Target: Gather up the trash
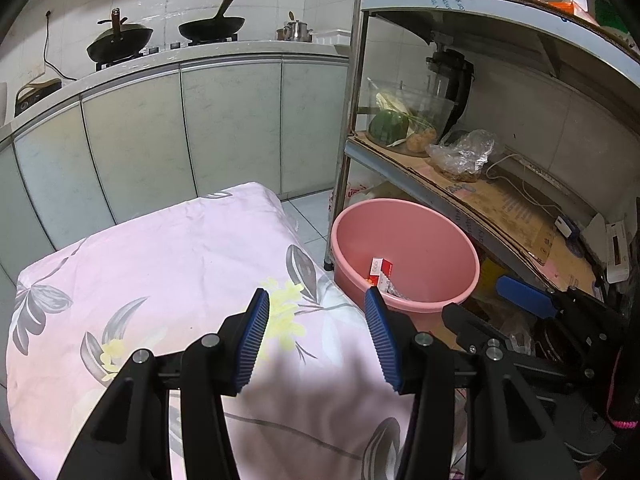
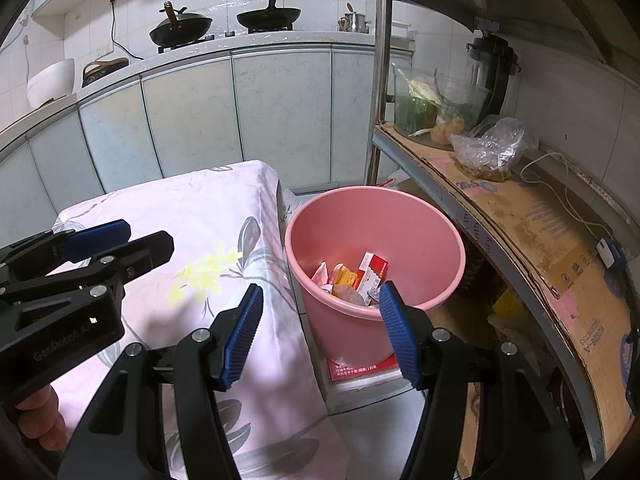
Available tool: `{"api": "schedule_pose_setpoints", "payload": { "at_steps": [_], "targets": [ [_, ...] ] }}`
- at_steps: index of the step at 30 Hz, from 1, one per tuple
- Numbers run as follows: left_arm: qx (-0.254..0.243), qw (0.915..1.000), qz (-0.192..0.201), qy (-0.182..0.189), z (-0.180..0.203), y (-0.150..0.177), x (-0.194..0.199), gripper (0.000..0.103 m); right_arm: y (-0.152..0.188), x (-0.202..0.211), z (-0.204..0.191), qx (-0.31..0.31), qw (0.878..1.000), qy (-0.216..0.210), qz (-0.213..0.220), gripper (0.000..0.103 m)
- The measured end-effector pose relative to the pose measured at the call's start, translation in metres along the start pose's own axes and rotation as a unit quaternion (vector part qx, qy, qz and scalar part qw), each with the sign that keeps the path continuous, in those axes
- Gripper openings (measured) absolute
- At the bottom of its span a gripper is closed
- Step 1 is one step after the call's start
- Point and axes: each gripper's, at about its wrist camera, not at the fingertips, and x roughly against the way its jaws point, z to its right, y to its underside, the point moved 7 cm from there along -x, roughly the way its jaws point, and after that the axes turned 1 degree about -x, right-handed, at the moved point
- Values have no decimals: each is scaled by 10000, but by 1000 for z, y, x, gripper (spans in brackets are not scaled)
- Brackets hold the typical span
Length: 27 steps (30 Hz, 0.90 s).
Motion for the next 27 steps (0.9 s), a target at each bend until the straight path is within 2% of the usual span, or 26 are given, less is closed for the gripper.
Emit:
{"api": "schedule_pose_setpoints", "payload": {
  "at_steps": [27],
  "targets": [
    [-11,9999,-137,61,-4,5,-11,49,4,-11,-2,31,9999,-1,-110,61]
  ]
}}
